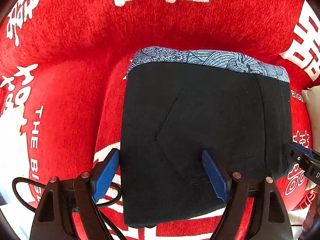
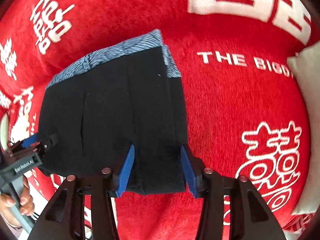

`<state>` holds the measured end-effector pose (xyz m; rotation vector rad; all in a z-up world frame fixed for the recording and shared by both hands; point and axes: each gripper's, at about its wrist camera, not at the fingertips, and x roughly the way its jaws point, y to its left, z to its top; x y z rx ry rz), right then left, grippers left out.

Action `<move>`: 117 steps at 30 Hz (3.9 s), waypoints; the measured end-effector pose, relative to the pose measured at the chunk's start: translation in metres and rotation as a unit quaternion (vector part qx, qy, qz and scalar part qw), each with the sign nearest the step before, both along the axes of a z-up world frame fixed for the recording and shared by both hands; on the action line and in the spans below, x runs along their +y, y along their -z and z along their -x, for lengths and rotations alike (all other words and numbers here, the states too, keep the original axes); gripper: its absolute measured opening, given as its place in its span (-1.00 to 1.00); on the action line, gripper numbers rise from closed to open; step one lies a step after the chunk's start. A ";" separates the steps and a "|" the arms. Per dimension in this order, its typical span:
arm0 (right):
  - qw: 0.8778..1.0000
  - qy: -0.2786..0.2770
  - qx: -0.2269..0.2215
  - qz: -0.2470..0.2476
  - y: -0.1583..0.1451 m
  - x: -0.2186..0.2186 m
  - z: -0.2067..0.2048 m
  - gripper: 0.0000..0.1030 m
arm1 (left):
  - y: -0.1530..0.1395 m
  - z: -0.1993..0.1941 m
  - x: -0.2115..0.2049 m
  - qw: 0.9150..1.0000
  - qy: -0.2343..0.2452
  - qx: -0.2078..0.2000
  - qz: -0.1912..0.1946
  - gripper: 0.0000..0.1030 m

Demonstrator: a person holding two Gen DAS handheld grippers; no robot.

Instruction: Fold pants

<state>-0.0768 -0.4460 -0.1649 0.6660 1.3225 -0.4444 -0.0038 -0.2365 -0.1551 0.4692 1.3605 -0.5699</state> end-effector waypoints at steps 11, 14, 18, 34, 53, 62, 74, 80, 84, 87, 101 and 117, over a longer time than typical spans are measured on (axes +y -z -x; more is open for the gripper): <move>0.999 0.007 -0.013 -0.041 -0.004 -0.010 0.030 0.20 | -0.018 -0.016 0.007 1.000 0.007 0.000 0.005 0.63; 0.999 0.007 -0.016 -0.048 -0.005 -0.018 0.038 0.23 | -0.018 -0.026 0.011 1.000 -0.003 0.000 0.003 0.63; 0.999 0.007 -0.008 -0.040 -0.008 -0.026 0.047 0.23 | -0.016 -0.036 0.015 1.000 -0.013 0.010 0.005 0.63; 0.985 0.053 -0.089 -0.135 0.002 -0.076 0.053 0.35 | 0.005 -0.084 0.019 0.990 -0.044 0.116 0.072 0.63; 0.933 0.041 -0.184 -0.307 0.069 -0.111 0.025 0.41 | 0.067 -0.086 -0.011 0.958 0.019 0.250 0.138 0.94; 0.925 0.078 -0.191 -0.318 0.061 -0.108 0.033 -0.17 | 0.034 -0.064 -0.018 0.976 0.038 0.170 0.128 0.44; 0.905 0.097 -0.227 -0.347 0.026 -0.089 0.057 -0.24 | -0.012 -0.046 0.002 0.976 0.051 0.154 0.147 0.18; 0.904 0.101 -0.223 -0.350 0.012 -0.065 0.085 -0.24 | -0.019 -0.017 0.021 0.976 0.051 0.162 0.137 0.18; 0.910 0.101 -0.205 -0.347 0.019 -0.045 0.098 -0.24 | -0.002 -0.003 0.037 0.977 0.040 0.172 0.121 0.18; 0.917 0.099 -0.192 -0.336 0.031 -0.035 0.103 -0.23 | 0.015 0.003 0.047 0.979 0.030 0.164 0.118 0.26; 0.982 0.063 -0.069 -0.166 0.012 -0.018 0.099 0.24 | -0.008 0.007 0.054 0.999 -0.011 0.047 0.024 0.74; 0.999 -0.002 0.014 -0.047 -0.089 0.020 0.106 0.60 | -0.092 0.076 0.046 0.999 -0.017 -0.003 -0.044 0.99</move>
